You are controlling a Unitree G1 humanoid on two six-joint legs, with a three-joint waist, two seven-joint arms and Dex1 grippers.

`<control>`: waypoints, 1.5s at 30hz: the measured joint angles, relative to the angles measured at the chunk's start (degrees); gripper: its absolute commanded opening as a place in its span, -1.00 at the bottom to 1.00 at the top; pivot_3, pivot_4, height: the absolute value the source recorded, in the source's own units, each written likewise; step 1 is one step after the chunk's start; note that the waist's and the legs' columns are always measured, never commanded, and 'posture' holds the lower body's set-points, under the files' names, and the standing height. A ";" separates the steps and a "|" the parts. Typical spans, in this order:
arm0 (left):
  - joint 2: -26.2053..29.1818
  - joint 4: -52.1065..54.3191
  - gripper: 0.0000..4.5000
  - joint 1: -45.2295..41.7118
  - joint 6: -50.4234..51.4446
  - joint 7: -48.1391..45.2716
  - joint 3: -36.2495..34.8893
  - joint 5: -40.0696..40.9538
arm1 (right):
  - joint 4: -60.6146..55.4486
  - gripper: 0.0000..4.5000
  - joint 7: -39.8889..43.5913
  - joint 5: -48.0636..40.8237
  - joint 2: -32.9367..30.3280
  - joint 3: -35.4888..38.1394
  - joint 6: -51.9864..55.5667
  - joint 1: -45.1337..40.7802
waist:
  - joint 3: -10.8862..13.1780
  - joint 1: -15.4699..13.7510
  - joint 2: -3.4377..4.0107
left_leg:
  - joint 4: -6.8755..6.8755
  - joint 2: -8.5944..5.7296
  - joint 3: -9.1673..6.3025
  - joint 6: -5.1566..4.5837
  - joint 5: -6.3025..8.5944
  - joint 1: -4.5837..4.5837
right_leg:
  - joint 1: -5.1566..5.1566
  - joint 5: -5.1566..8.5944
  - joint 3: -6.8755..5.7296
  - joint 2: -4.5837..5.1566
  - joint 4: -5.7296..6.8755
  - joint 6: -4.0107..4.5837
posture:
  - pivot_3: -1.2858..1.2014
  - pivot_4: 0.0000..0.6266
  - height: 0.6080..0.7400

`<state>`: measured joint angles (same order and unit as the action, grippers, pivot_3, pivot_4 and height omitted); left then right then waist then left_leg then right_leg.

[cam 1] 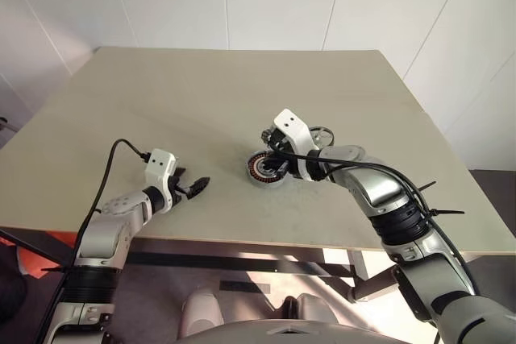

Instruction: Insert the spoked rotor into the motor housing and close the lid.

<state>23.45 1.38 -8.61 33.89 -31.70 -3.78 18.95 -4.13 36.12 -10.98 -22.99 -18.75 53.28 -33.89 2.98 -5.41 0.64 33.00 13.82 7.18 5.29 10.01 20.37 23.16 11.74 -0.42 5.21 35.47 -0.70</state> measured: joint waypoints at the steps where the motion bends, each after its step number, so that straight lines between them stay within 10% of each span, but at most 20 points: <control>1: 0.00 0.01 0.97 0.01 0.00 0.00 -0.01 0.00 | 0.34 -0.74 -0.01 0.12 0.13 0.00 -0.24 0.00 | 0.00 0.00 0.00 | 0.00 0.00 0.00 0.00 0.00 0.00 | 0.00 0.00 0.00 0.00 0.00 0.00 | 0.03 -1.00 1.00; 25: 0.10 0.02 0.97 -0.01 0.09 0.02 -0.06 0.02 | 3.88 -0.74 -0.17 2.05 1.86 -1.09 -2.35 0.72 | 0.00 0.04 0.00 | -0.01 0.00 0.00 0.00 0.00 0.00 | 0.00 0.01 0.00 0.00 -0.01 -0.01 | 0.03 -1.00 1.00; 32: 0.12 0.03 0.97 -0.01 0.16 -0.10 -0.14 0.18 | 3.86 0.29 0.40 2.05 1.87 -1.19 -2.43 0.73 | 0.00 0.05 0.00 | -0.02 0.00 0.00 0.00 0.00 0.00 | 0.01 0.04 0.00 0.00 -0.01 -0.06 | 0.03 -1.00 1.00; 45: 0.56 2.20 0.97 -2.23 2.69 -3.39 -6.01 8.76 | -0.19 0.03 2.48 0.65 1.02 -0.23 -1.41 0.14 | 0.01 -0.02 -0.01 | -0.02 0.01 -0.01 0.00 0.00 0.20 | 0.15 -0.08 0.00 0.00 -0.03 0.14 | 0.03 -1.00 1.00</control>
<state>24.01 3.57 -10.84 36.59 -35.09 -9.79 27.71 -4.32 38.61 -10.33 -21.96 -18.98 51.87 -33.74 2.98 -5.43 0.63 32.98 13.83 7.18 5.29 10.01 20.58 23.31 11.65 -0.42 5.21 35.44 -0.56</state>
